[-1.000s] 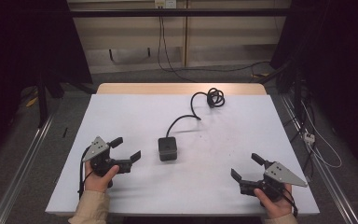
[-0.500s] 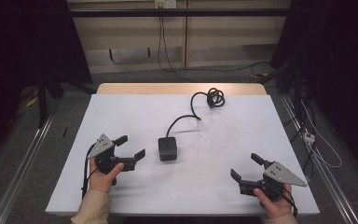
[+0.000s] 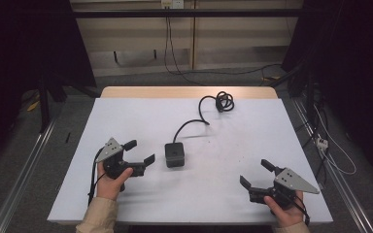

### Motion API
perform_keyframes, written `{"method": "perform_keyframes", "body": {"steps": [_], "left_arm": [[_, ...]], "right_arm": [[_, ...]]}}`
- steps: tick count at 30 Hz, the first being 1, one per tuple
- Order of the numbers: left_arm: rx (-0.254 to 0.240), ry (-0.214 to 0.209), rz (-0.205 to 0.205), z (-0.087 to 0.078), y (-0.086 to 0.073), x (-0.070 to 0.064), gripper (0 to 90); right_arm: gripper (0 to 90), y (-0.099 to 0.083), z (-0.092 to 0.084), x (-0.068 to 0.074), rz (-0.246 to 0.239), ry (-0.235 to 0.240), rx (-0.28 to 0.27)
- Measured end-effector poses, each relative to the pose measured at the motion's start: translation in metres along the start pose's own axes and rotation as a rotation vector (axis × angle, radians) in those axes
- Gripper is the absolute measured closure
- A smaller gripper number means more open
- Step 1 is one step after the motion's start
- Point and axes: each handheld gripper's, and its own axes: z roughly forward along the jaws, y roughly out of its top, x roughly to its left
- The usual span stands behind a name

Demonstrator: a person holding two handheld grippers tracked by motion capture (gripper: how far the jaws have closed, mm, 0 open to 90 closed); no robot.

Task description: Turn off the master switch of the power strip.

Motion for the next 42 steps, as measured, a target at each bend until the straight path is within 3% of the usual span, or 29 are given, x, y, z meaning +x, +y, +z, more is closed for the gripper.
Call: {"method": "perform_keyframes", "body": {"steps": [23,42], "left_arm": [[0.0,-0.014,0.005,0.02,0.007,-0.005,4.9],[0.021,-0.038,0.042,0.032,0.011,-0.01,10.9]], "right_arm": [[4.4,0.0,0.0,0.0,-0.001,-0.001,0.0],[4.5,0.0,-0.001,-0.001,0.0,0.001,0.0]]}}
